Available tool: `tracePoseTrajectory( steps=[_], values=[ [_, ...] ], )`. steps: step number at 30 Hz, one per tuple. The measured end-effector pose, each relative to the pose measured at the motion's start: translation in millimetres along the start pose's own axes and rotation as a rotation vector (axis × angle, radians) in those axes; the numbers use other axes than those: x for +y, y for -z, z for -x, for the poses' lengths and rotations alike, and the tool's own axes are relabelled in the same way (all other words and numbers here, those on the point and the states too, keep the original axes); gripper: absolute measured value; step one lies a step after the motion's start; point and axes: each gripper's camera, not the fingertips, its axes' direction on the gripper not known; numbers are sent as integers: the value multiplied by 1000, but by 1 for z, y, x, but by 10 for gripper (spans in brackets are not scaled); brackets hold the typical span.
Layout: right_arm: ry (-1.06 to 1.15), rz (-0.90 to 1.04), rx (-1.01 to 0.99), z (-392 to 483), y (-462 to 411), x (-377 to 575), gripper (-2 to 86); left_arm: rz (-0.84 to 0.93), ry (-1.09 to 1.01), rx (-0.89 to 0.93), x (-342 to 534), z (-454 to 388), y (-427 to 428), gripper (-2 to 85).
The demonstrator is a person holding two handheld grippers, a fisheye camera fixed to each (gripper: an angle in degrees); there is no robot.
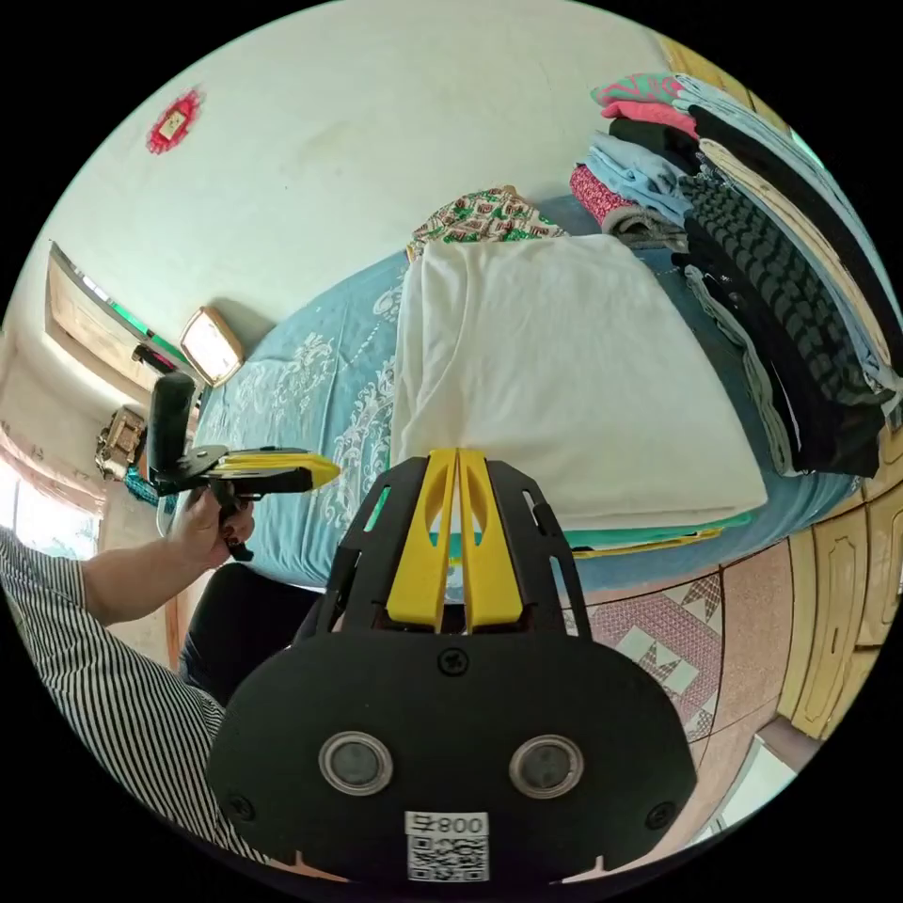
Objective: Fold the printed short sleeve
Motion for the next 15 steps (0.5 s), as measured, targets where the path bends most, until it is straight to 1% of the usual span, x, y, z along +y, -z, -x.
tracePoseTrajectory(
  steps=[2, 4, 7, 11, 15],
  values=[
    [39, -88, -28, 10, 2, -7, 2, 70, 26, -126, 25, 15, 2, 2],
    [80, -143, -42, 20, -2, -21, 3, 116, 41, -172, 41, 24, 0, 2],
    [151, -178, -47, 39, -25, -60, 9, 203, 32, -234, 59, 24, -12, 2],
    [233, -215, 5, 65, -71, -131, 30, 158, -12, -293, 69, 5, 3, 2],
    [271, -239, 67, 83, -121, -197, 62, 122, -6, -285, 71, -2, 23, 2]
  ],
)
